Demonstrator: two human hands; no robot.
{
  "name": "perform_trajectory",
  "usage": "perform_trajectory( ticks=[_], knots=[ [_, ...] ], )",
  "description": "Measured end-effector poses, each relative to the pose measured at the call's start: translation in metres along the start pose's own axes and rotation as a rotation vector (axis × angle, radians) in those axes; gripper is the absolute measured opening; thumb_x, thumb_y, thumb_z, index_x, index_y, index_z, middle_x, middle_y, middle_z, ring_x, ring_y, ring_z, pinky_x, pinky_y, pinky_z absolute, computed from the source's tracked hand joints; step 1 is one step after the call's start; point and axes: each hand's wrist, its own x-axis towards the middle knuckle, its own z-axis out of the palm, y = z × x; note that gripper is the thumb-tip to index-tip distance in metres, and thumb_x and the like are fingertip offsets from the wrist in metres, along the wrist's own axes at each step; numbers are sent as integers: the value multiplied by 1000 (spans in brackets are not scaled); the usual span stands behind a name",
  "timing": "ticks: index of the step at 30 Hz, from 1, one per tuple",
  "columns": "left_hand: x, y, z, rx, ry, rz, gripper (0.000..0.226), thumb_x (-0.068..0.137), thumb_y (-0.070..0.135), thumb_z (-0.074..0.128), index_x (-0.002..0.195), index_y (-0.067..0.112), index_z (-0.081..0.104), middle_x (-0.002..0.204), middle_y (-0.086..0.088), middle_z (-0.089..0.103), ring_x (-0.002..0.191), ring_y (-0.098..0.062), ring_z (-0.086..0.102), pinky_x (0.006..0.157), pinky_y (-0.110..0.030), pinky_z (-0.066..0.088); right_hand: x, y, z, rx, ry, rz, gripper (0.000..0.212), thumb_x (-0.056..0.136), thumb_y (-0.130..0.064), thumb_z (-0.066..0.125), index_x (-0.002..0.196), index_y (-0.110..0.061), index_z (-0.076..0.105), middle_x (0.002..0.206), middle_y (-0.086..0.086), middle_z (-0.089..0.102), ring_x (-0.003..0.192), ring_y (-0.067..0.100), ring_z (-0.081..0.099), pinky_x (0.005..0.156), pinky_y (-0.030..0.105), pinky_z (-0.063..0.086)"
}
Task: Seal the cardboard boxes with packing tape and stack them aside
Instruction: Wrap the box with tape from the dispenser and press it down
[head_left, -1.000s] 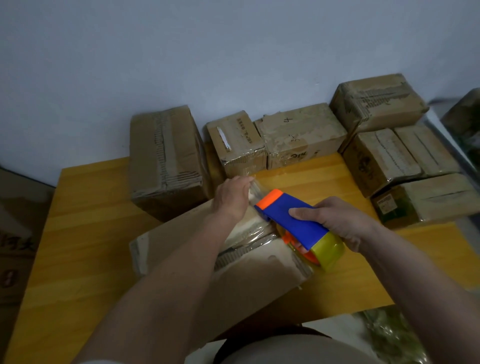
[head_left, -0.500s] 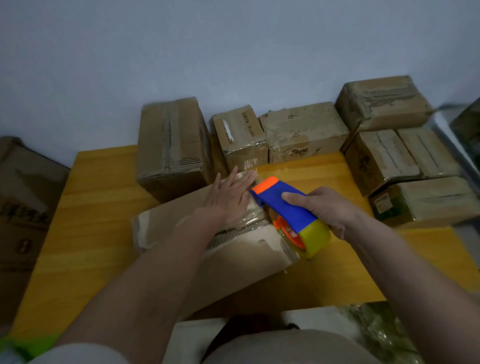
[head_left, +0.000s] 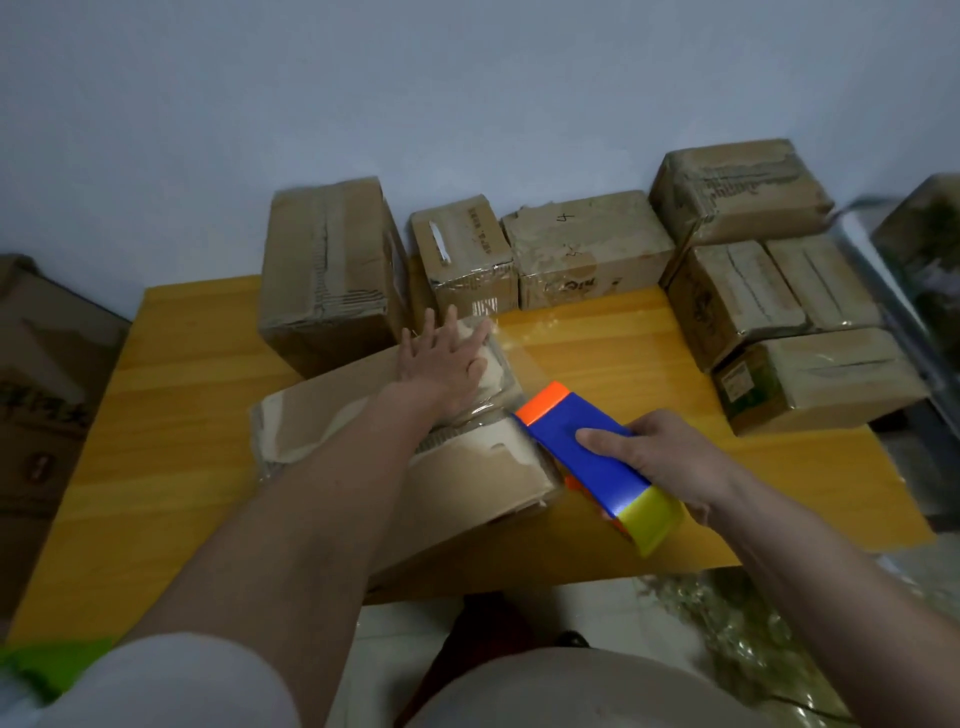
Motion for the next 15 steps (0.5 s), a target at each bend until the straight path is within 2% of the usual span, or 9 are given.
perform_trajectory(
  ticks=[1, 3, 6, 8, 10, 11, 14, 15],
  knots=[
    [-3, 2, 2, 37, 22, 16, 57, 104, 39, 19, 153, 37, -9, 162, -1, -19, 147, -28, -20, 119, -53, -6, 0, 0, -1, 10, -14, 9, 55, 76, -43, 76, 82, 11, 70, 78, 23, 71, 69, 37, 66, 70, 46, 52],
    [-15, 7, 9, 144, 92, 166, 56, 104, 37, 18, 155, 28, -4, 163, 0, -12, 148, -27, -16, 119, -53, -1, 0, 2, -3, 10, -44, 33, 57, 73, -46, 78, 87, 10, 71, 82, 24, 71, 82, 45, 67, 82, 55, 52],
    [-38, 13, 23, 73, 71, 390, 54, 105, 34, 19, 156, 26, 3, 163, 7, -4, 149, -18, -11, 120, -49, 1, 1, 3, -3, 25, -46, 49, 53, 74, -43, 78, 88, 8, 70, 81, 23, 72, 82, 43, 68, 82, 53, 54],
    [-49, 15, 29, 11, 56, 391, 53, 105, 33, 19, 156, 27, 2, 163, 10, -4, 149, -15, -11, 121, -48, -1, 2, 3, -4, 33, -19, 38, 45, 77, -39, 76, 82, 5, 69, 72, 18, 72, 63, 31, 69, 64, 37, 58],
    [-54, 16, 34, 16, 63, 349, 54, 105, 34, 17, 156, 27, 0, 163, 11, -6, 149, -14, -12, 120, -49, -3, 0, 1, -4, 41, -18, 33, 41, 80, -38, 73, 77, 2, 68, 63, 13, 71, 49, 20, 64, 47, 25, 52],
    [-54, 17, 36, 18, 64, 328, 54, 105, 35, 17, 156, 27, -1, 162, 12, -7, 149, -14, -13, 120, -50, -4, -2, 0, -3, 41, -20, 24, 42, 81, -39, 73, 76, 3, 68, 63, 13, 71, 49, 20, 64, 47, 25, 52],
    [-54, 21, 37, 33, 63, 288, 55, 105, 36, 16, 155, 29, -5, 162, 13, -10, 148, -14, -15, 120, -50, -6, -4, 6, 1, 45, -3, -32, 50, 81, -43, 72, 81, 7, 69, 75, 20, 72, 64, 29, 66, 68, 41, 55],
    [-54, 22, 37, 42, 60, 278, 54, 105, 37, 16, 155, 30, -5, 161, 14, -11, 148, -14, -16, 120, -50, -6, -6, 9, 2, 28, 9, -46, 49, 81, -43, 71, 79, 6, 69, 73, 20, 71, 63, 29, 64, 67, 40, 52]
  ],
)
